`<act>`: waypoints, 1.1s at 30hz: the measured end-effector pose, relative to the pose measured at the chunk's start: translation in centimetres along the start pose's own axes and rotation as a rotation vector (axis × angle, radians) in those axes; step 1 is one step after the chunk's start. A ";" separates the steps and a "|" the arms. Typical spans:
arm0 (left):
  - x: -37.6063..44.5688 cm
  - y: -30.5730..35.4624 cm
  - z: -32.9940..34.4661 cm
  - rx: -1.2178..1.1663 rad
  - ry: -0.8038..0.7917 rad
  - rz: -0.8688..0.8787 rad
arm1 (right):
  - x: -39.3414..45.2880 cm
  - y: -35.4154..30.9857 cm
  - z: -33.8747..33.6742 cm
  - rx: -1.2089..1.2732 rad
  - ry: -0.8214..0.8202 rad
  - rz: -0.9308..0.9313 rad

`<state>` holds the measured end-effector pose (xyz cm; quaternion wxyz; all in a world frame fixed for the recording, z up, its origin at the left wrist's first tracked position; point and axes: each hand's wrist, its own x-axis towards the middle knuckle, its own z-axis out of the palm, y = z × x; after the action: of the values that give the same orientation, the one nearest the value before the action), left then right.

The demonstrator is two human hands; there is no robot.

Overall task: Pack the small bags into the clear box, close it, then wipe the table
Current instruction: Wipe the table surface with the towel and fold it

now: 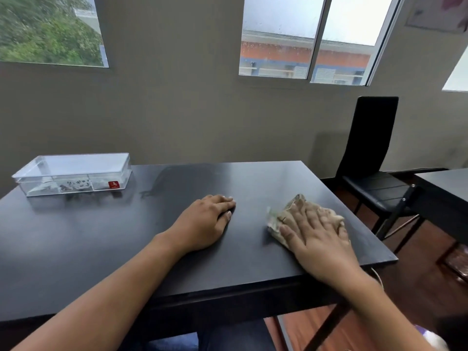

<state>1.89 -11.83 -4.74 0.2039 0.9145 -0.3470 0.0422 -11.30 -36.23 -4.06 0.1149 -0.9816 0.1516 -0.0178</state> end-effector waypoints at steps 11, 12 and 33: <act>0.9 -0.5 -0.2 -0.001 -0.064 0.020 | 5.4 4.7 -1.1 -0.034 0.014 0.171; 0.9 -0.5 -0.2 -0.005 -0.064 0.018 | 6.1 4.1 -0.9 -0.036 0.018 0.180; 0.7 -0.7 0.0 -0.024 -0.032 0.023 | 0.8 3.7 -0.9 -0.041 -0.009 0.131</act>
<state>2.83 -11.76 -4.80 0.2089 0.9085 -0.3609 0.0258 -11.68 -40.14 -4.04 0.0966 -0.9717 0.2154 -0.0028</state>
